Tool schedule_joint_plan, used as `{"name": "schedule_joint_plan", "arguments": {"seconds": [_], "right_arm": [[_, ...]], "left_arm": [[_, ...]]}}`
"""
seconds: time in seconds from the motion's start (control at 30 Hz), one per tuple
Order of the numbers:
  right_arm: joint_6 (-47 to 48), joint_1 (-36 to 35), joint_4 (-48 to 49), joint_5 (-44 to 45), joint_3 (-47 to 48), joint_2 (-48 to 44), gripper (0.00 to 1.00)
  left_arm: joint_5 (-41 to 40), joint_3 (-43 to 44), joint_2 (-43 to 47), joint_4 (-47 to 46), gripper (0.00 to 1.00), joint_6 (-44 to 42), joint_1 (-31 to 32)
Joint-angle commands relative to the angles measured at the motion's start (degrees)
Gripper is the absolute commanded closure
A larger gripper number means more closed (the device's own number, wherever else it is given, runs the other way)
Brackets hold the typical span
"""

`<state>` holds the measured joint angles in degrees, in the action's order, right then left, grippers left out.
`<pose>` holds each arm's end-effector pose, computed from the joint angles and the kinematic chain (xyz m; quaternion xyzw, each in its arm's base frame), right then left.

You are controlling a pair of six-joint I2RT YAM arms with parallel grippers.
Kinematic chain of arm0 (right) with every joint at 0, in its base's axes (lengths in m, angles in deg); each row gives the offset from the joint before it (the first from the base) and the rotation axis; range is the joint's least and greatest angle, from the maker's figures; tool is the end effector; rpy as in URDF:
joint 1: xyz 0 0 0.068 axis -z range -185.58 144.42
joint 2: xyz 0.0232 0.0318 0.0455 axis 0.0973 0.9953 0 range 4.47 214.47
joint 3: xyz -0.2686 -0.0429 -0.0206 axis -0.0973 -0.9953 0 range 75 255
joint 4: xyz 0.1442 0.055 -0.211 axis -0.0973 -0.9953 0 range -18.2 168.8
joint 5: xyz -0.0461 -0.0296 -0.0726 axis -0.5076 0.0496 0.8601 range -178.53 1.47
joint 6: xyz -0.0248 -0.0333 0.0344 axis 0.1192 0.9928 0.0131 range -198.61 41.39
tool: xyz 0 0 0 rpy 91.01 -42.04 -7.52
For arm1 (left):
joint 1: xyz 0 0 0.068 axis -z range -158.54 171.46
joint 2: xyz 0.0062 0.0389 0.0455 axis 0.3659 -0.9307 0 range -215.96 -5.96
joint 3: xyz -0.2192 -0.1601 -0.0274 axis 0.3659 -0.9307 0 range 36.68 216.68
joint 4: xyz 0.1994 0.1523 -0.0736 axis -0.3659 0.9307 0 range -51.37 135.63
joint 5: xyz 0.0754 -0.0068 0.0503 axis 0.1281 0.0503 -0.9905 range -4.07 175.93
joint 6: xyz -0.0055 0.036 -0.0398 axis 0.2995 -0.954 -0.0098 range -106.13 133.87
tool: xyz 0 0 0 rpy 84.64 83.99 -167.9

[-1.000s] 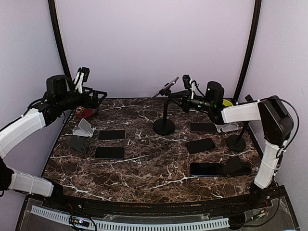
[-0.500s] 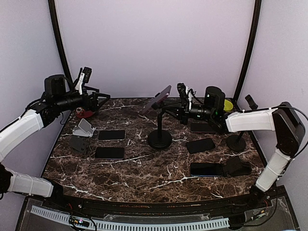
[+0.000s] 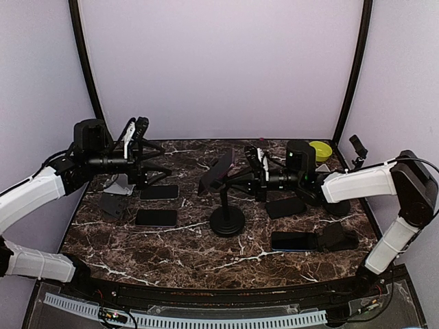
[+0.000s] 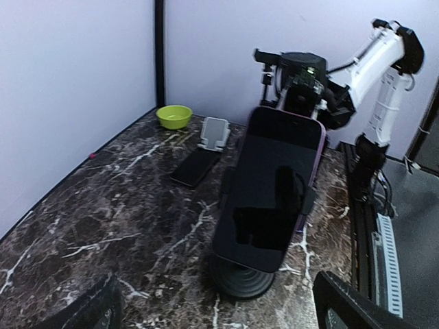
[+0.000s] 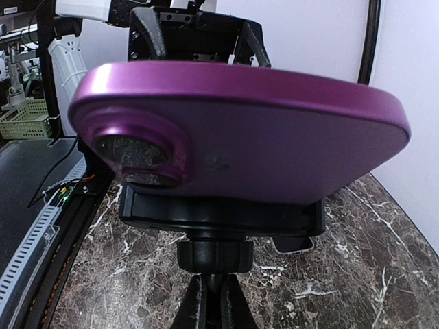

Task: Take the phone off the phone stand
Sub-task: Place the phone stand with the phone at the center of the board.

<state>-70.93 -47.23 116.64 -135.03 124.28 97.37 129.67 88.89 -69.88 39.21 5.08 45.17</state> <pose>0.2445 0.2518 0.2416 -0.5250 0.5090 0.4600 0.5037 0.2222 -0.1244 0.3384 0.4266 0.6284 -0.3632 0.5397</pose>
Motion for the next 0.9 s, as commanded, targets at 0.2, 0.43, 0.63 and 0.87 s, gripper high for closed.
{"name": "schedule_joint_plan", "arguments": {"seconds": [0.2, 0.43, 0.63, 0.87], "right_arm": [[5.85, -2.25, 8.84, -6.46, -1.49, -4.70, 1.00], [6.74, -2.64, 8.06, -8.42, -1.38, -4.48, 1.00], [6.73, -2.65, 7.90, -9.97, -1.07, -3.05, 1.00], [6.97, -2.58, 7.95, -10.13, -1.16, -2.30, 1.00]], "left_arm": [[3.67, -4.49, -0.68, -0.18, 0.01, -6.18, 8.02], [4.72, -3.25, -6.26, -2.46, 0.01, -6.16, 10.03], [7.93, -2.18, -10.52, -5.82, 0.01, -4.17, 10.66], [13.81, 1.21, -16.05, -7.61, 0.01, -2.73, 10.68]]}}
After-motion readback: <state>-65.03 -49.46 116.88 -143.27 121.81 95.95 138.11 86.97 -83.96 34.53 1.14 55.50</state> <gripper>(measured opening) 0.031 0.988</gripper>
